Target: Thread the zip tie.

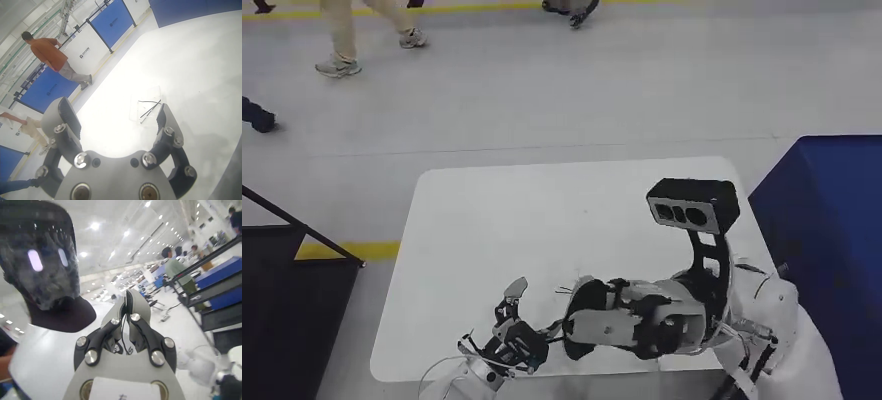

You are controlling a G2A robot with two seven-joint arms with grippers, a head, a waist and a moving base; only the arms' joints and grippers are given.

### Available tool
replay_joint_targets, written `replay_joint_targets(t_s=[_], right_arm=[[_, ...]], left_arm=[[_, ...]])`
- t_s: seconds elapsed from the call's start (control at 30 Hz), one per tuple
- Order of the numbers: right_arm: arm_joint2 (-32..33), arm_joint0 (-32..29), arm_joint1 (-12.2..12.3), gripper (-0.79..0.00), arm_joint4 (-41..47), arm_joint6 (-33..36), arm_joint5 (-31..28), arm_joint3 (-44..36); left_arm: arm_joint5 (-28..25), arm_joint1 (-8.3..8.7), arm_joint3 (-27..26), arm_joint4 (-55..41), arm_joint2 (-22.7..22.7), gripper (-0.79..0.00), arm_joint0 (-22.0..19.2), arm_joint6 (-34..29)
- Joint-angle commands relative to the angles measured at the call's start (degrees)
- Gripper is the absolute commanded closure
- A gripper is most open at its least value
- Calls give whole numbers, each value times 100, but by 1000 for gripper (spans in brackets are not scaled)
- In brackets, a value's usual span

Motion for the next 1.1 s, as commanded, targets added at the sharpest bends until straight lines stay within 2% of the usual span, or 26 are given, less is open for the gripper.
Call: replay_joint_targets(t_s=[0.0, 0.13, 0.3, 0.47, 0.6, 0.67, 0.77, 0.87, 1.07], right_arm=[[21, -39, 6, 0, 867, 168, 533, 67], [-79, -270, 8, 0, 1856, 140, 1494, 20], [-170, -495, -5, 0, 2722, -96, 2233, -38], [-395, -681, -61, 0, 3541, -357, 2461, -100], [-487, -660, -101, 0, 3527, -398, 2369, -85], [-417, -529, -126, 0, 3056, -195, 1907, -70], [-315, -346, -150, 0, 1702, 62, 908, -13], [-397, -347, -206, 0, 1110, 166, -82, 6], [-322, -341, -254, 0, -689, 11, -1302, 28]], left_arm=[[0, 0, 0, 0, 0, -785, 0, 0], [0, 0, 0, 0, 0, -785, 0, 0], [0, 0, 0, 0, 0, -785, 0, 0], [0, 0, 0, 0, 0, -785, 0, 0], [0, 0, 0, 0, 0, -785, 0, 0], [0, 0, 0, 0, 0, -785, 0, 0], [0, 0, 0, 0, 0, -785, 0, 0], [0, 0, 0, 0, 0, -785, 0, 0], [0, 0, 0, 0, 0, -785, 0, 0]])
